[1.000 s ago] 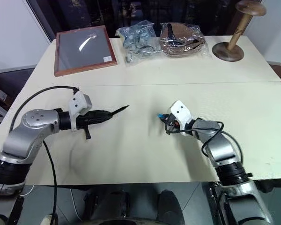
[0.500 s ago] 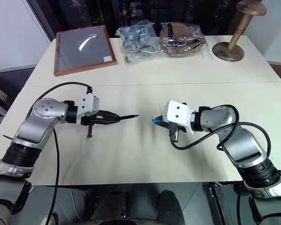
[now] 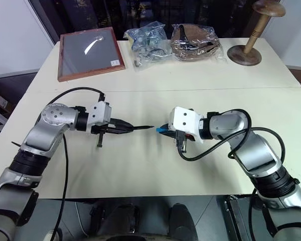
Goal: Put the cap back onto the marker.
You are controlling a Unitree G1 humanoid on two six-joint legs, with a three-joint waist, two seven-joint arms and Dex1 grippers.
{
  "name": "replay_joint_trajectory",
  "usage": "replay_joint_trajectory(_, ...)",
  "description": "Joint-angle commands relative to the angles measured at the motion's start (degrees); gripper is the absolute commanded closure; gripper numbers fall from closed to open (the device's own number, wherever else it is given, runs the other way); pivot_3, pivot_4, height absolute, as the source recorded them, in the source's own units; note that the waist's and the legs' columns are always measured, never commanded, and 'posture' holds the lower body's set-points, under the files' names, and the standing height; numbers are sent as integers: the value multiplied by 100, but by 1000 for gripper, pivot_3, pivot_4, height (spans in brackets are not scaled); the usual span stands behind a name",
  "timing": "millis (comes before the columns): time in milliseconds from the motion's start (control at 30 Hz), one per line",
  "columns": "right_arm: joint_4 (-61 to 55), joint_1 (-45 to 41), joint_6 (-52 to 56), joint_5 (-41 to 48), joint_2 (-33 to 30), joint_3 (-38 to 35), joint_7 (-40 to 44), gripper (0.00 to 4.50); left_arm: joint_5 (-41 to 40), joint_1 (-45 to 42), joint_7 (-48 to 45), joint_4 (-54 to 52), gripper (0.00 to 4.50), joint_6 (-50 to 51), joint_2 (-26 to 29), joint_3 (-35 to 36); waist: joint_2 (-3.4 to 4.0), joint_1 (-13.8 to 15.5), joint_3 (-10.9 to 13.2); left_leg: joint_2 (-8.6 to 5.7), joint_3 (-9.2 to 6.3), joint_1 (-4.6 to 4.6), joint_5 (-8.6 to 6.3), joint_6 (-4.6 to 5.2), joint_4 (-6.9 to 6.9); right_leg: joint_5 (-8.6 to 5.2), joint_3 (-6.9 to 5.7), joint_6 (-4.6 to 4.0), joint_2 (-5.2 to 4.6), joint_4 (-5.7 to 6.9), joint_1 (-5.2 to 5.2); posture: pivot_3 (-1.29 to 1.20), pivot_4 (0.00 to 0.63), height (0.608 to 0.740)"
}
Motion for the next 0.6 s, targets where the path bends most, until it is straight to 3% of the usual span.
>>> replay_joint_trajectory(33,-88,-135,-9,70,72,-63,-32,4490,-20,-34,-15,-223,4500,34,5,22,0,0,0,0,0,0,0,0,0,0,0,0,0,0,0,0,150,740)
replay_joint_trajectory(600,61,-102,-129,16,-142,-180,51,4490,-7,-28,-75,-275,4500,83,51,27,0,-3,0,0,0,0,0,0,0,0,0,0,0,0,0,0,150,740)
